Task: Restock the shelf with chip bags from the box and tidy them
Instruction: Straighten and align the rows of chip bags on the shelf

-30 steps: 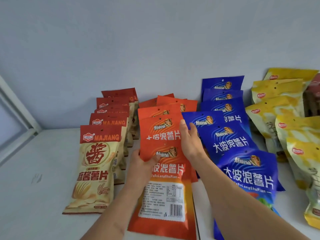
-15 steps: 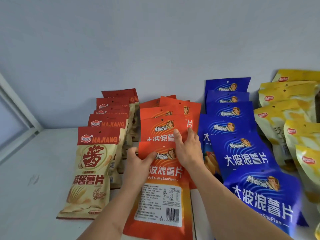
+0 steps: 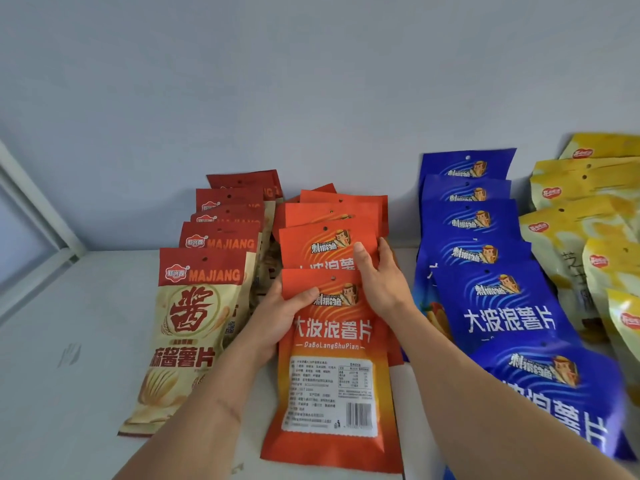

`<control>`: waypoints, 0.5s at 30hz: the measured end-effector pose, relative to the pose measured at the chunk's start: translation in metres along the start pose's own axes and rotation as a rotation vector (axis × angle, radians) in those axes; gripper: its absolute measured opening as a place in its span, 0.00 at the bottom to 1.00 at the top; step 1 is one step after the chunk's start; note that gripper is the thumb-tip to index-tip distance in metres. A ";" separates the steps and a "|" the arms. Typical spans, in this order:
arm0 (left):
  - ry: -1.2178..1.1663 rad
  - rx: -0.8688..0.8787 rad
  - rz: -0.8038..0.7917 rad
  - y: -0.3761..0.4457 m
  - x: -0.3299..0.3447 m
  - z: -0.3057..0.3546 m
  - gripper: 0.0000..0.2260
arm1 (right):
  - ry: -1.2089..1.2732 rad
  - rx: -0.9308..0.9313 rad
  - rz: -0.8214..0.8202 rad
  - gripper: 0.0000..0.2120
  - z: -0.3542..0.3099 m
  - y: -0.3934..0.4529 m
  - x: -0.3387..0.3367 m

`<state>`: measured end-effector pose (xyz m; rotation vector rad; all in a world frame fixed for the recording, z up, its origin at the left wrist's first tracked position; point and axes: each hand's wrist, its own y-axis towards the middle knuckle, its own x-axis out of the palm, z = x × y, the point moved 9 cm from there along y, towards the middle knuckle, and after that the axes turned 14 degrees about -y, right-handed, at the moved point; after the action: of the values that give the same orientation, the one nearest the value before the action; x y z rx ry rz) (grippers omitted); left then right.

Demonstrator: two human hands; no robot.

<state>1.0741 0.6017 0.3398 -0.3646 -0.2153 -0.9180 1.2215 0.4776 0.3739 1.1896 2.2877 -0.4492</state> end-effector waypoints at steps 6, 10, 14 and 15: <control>-0.046 0.028 0.077 0.014 -0.019 0.016 0.41 | 0.066 0.050 0.055 0.56 0.005 0.005 -0.007; -0.148 -0.072 0.091 0.020 -0.005 0.028 0.27 | 0.103 0.082 0.034 0.52 0.006 -0.005 -0.002; -0.153 -0.114 0.032 0.025 0.010 0.029 0.31 | 0.173 0.138 0.040 0.53 0.014 -0.005 0.001; -0.172 -0.083 0.059 0.028 0.005 0.031 0.30 | 0.174 0.162 0.054 0.55 0.018 -0.003 0.001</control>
<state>1.0987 0.6262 0.3637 -0.5256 -0.3234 -0.8397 1.2240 0.4673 0.3588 1.4161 2.3958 -0.5384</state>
